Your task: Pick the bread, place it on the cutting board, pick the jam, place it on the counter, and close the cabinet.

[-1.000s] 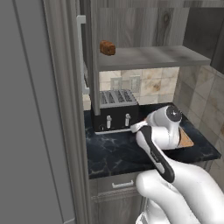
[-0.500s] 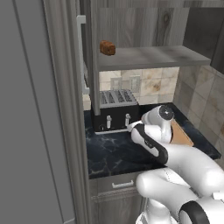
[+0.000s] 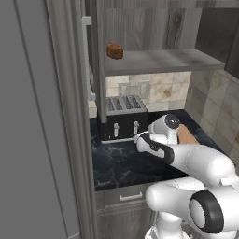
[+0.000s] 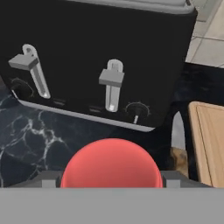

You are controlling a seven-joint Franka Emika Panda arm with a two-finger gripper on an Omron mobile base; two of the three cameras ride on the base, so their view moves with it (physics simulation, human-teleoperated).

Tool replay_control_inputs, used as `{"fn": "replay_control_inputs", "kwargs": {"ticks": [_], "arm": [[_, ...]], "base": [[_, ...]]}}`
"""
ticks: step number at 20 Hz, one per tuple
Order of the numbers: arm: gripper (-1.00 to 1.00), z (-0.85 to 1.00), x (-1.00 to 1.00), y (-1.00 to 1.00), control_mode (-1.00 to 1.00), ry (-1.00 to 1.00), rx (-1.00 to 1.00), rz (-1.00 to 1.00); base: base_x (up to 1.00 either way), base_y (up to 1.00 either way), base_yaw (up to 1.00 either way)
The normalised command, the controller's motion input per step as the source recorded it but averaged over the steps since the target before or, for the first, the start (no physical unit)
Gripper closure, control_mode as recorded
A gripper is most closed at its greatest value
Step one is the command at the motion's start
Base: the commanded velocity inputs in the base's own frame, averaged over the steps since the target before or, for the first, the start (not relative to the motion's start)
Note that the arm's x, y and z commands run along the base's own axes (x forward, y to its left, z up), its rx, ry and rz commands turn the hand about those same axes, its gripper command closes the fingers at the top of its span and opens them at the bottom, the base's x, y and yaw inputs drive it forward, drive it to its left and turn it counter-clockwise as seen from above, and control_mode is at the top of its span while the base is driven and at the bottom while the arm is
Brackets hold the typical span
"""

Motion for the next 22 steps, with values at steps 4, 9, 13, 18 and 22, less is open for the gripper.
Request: {"fn": "replay_control_inputs", "kwargs": {"ticks": [4,9,13,18,22], "arm": [[1.0,-0.57,0.0,0.06,-1.0,0.0,0.0,0.0],[1.0,-0.51,0.0,0.04,-1.0,0.0,0.0,0.0],[1.0,-0.44,0.0,0.03,-1.0,0.0,0.0,0.0],[1.0,-0.44,0.0,0.0,-1.0,0.0,0.0,0.0],[1.0,-0.41,0.0,0.0,-1.0,0.0,0.02,0.0]], "base": [[0.0,0.0,0.0],[0.0,0.0,0.0],[0.0,0.0,0.0],[0.0,0.0,0.0],[0.0,0.0,0.0]]}}
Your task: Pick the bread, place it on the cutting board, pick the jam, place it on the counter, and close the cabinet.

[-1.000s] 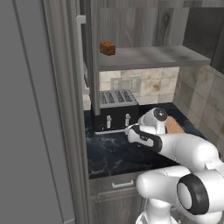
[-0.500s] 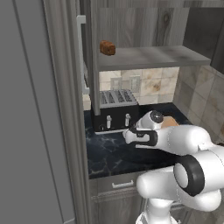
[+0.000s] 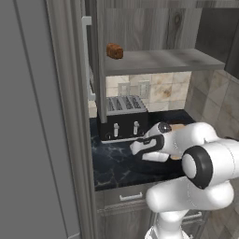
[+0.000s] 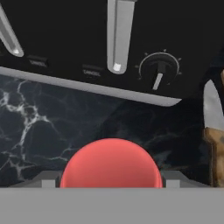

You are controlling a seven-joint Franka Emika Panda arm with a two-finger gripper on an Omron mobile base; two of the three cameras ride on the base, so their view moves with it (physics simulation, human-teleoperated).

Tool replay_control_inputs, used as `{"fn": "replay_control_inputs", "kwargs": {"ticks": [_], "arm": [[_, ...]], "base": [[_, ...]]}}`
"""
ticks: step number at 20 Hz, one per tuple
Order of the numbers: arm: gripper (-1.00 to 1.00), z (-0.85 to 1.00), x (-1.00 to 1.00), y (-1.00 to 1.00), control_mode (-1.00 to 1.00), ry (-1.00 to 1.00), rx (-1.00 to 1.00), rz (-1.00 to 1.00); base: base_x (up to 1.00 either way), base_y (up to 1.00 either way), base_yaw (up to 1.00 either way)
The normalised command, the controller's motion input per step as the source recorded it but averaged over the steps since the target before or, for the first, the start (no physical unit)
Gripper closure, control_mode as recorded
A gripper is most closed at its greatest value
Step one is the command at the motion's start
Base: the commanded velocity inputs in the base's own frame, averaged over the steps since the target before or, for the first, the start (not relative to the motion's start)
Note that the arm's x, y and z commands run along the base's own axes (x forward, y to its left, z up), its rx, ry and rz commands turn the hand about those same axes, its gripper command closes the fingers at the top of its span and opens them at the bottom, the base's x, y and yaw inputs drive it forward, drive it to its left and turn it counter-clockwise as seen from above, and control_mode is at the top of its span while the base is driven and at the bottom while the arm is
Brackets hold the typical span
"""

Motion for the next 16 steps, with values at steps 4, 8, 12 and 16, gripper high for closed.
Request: {"fn": "replay_control_inputs", "kwargs": {"ticks": [4,8,12,16], "arm": [[1.0,-0.41,0.0,0.0,-1.0,0.0,0.02,0.0],[1.0,-0.33,0.01,0.0,-1.0,0.0,0.01,0.0],[1.0,-0.22,0.07,0.0,-1.0,-0.03,0.0,0.0],[1.0,-0.28,0.08,0.0,-1.0,-0.04,0.0,0.0]], "base": [[0.0,0.0,0.0],[0.0,0.0,0.0],[0.0,0.0,0.0],[0.0,0.0,0.0]]}}
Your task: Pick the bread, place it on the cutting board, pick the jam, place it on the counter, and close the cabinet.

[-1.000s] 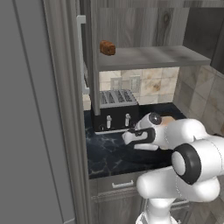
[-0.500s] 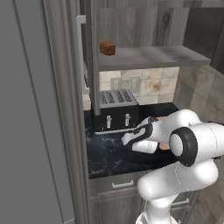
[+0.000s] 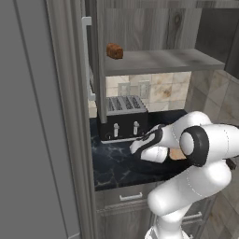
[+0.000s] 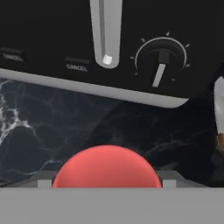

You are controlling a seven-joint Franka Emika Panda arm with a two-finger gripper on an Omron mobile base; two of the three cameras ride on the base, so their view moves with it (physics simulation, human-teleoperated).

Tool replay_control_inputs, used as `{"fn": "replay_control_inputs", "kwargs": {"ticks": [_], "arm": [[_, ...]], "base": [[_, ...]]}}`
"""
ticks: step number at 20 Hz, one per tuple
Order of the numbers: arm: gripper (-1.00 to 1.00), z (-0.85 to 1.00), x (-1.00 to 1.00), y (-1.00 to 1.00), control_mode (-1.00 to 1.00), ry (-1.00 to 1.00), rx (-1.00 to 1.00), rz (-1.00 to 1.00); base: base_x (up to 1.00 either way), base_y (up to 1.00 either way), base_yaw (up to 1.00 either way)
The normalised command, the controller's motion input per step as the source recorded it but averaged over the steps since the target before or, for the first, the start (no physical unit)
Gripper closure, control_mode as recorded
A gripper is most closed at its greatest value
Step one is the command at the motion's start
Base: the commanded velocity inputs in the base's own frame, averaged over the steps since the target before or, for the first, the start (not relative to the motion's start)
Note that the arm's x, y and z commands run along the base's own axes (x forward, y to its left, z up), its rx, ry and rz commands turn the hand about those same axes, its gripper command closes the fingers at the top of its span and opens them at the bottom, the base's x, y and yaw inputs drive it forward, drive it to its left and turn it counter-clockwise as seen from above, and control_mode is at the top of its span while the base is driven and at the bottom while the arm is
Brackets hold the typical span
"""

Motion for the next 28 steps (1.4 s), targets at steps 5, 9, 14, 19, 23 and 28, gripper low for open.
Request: {"fn": "replay_control_inputs", "kwargs": {"ticks": [5,9,14,19,23,28], "arm": [[1.0,-0.33,0.03,0.0,-1.0,-0.05,0.0,0.0],[1.0,-0.41,0.0,0.0,-1.0,-0.05,0.0,0.0],[1.0,-0.29,-0.14,0.0,-1.0,-0.01,0.0,0.0],[-1.0,-0.17,-0.16,0.0,-1.0,0.0,0.0,0.0],[-1.0,-0.16,-0.2,0.0,-1.0,0.0,0.0,0.0],[-1.0,-0.16,-0.47,0.0,-1.0,0.0,0.0,0.0]], "base": [[0.0,0.0,0.0],[0.0,0.0,0.0],[0.0,0.0,0.0],[0.0,0.0,0.0],[0.0,0.0,0.0],[0.0,0.0,0.0]]}}
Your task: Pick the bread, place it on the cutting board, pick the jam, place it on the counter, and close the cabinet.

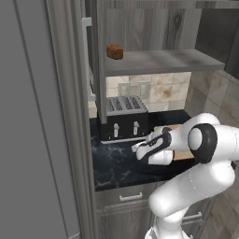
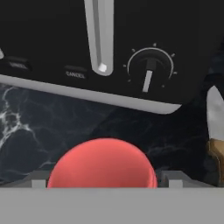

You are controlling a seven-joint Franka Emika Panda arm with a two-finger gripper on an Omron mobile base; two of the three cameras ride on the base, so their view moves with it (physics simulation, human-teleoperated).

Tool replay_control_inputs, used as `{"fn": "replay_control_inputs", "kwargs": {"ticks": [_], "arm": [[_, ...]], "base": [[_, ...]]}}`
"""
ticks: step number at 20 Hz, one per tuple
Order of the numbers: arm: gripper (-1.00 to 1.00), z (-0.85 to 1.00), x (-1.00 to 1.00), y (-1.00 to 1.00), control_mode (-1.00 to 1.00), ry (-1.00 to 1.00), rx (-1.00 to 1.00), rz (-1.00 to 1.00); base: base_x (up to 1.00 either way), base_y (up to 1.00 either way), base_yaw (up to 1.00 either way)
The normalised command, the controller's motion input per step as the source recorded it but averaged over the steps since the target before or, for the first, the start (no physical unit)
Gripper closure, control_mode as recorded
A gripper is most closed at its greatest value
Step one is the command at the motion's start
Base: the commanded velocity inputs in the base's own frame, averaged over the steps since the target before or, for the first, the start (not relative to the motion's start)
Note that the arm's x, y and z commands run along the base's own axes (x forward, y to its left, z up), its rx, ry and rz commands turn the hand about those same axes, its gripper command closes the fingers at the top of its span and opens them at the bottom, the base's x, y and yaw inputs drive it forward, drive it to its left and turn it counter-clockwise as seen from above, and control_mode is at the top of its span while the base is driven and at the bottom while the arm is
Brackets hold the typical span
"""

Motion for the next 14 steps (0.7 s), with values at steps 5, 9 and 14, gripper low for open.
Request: {"fn": "replay_control_inputs", "kwargs": {"ticks": [5,9,14], "arm": [[-1.0,-0.08,-0.54,0.0,-1.0,0.01,0.0,0.0],[-1.0,0.0,-0.42,0.0,-1.0,0.01,0.0,0.0],[-1.0,0.0,-0.33,0.0,-1.0,0.0,0.0,0.0]], "base": [[0.0,0.0,0.0],[0.0,0.0,0.0],[0.0,0.0,0.0]]}}
